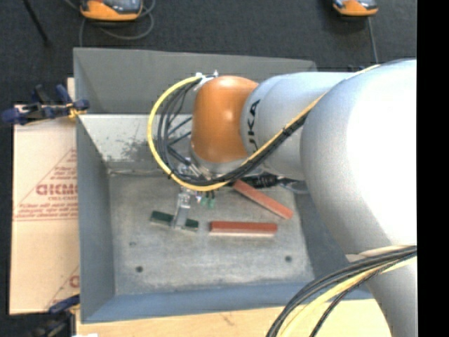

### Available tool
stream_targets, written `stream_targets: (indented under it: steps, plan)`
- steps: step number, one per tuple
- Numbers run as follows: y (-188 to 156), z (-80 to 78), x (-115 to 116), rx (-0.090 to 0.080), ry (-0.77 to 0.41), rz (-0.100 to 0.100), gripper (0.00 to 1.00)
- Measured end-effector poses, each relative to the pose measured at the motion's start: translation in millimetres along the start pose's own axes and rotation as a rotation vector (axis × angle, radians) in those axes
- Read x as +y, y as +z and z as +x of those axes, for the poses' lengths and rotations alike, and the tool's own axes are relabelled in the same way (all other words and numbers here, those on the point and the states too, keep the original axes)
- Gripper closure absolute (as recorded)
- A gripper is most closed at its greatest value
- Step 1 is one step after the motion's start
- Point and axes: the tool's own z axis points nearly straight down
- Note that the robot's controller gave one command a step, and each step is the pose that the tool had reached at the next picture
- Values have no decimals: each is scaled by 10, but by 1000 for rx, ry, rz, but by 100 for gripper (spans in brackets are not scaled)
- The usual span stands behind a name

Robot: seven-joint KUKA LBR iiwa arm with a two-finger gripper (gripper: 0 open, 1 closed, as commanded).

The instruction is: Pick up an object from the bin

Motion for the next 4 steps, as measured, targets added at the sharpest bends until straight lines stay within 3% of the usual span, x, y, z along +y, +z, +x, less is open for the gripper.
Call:
stream_targets:
  steps: [1,2,3,4]
  plan:
    - [12,111,-2,5,-51,5,0]
    - [324,240,5,8,40,3,0]
    - [316,231,5,6,39,2,0]
    - [309,225,6,4,40,2,100]
